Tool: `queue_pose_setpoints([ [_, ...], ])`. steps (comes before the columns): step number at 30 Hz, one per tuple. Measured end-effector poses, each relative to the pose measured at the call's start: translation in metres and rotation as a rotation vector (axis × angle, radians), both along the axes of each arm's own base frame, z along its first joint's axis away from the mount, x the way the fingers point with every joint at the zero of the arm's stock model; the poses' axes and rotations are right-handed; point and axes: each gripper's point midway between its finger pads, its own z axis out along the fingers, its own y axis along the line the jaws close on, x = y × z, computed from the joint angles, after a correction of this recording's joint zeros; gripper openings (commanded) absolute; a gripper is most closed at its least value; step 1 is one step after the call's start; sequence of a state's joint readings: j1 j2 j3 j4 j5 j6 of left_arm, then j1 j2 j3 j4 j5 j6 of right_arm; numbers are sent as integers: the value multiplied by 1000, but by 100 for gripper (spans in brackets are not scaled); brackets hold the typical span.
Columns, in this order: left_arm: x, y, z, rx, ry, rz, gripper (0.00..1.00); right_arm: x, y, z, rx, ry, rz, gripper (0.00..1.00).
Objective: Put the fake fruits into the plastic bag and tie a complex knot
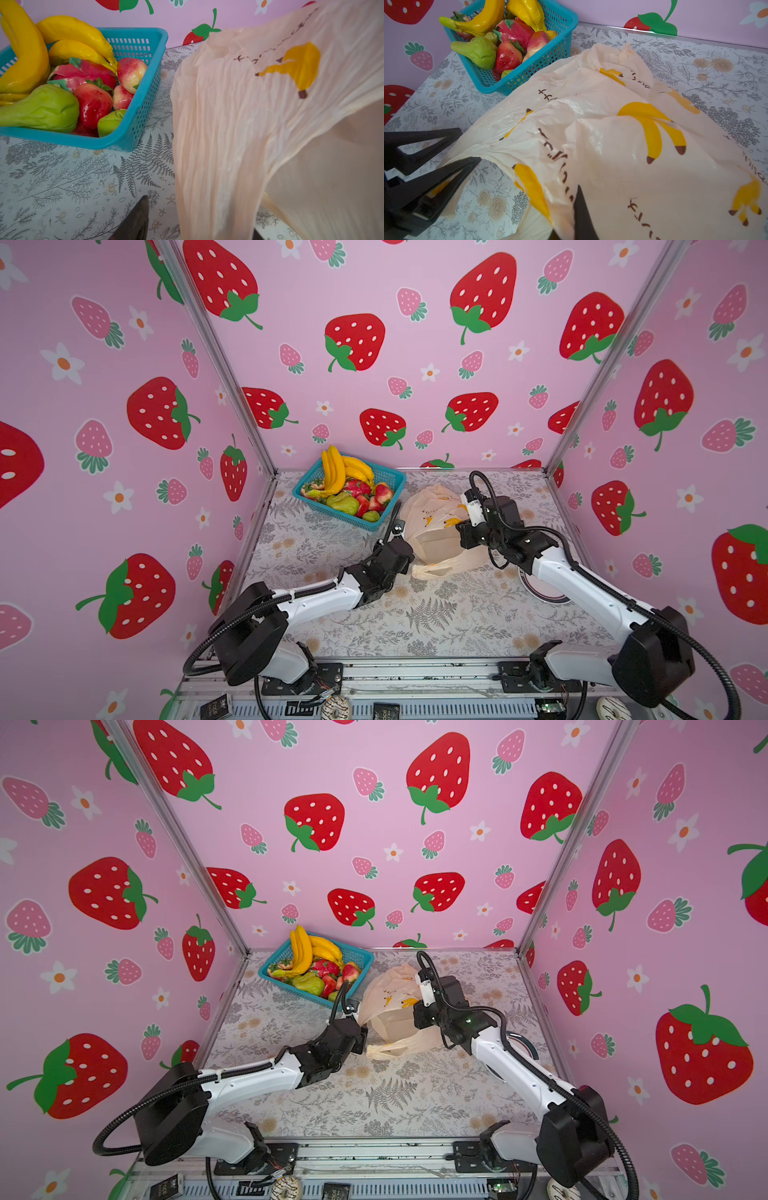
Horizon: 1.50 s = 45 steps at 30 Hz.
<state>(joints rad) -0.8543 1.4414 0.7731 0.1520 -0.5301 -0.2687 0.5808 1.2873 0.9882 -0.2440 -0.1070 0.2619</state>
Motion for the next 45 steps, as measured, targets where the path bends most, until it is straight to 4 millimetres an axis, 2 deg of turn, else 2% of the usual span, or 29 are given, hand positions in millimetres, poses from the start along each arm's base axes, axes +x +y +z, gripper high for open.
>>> queue_pose_setpoints([
  [3, 0, 2, -1, -20, 15, -18, 31, -2, 1, 1, 13, 5, 19, 0],
  [6, 1, 4, 6, -60, 25, -45, 15, -6, 2, 6, 15, -18, 52, 1],
  [8, -2, 3, 15, -97, 35, -74, 10, -8, 1, 11, 2, -49, 68, 7],
  [10, -10, -3, 27, -138, 56, -124, 1, -10, 0, 16, -31, -92, 73, 19],
  [14, -27, -27, 67, -261, 108, -257, 0, -13, -5, 15, -181, -219, 37, 38],
  [17, -40, -44, 99, -359, 145, -360, 0, -20, 0, 11, -289, -297, 39, 48],
  [19, -48, -52, 112, -406, 177, -415, 0, -24, 4, 11, -340, -347, 43, 51],
  [21, -53, -55, 116, -438, 217, -454, 0, -24, 7, 13, -380, -395, 40, 51],
  [25, -58, -51, 111, -477, 300, -474, 0, -16, 6, 16, -425, -462, 17, 47],
  [27, -57, -47, 110, -505, 333, -471, 0, -14, 5, 17, -440, -484, 8, 40],
  [32, -48, -34, 114, -581, 374, -453, 0, -12, 8, 18, -445, -507, 23, 3],
  [33, -44, -31, 114, -590, 376, -442, 0, -14, 10, 17, -434, -504, 36, 0],
  [34, -42, -28, 114, -593, 376, -435, 0, -15, 13, 16, -417, -496, 48, 0],
  [36, -35, -20, 110, -581, 367, -390, 10, -20, 19, 13, -370, -446, 79, 0],
  [39, -22, -9, 103, -539, 345, -314, 21, -24, 23, 15, -281, -339, 104, 0],
  [42, -6, -4, 97, -502, 313, -256, 33, -18, 20, 28, -147, -235, 79, 0],
  [45, 6, -3, 93, -481, 298, -220, 40, -14, 15, 30, -26, -145, 45, 0],
])
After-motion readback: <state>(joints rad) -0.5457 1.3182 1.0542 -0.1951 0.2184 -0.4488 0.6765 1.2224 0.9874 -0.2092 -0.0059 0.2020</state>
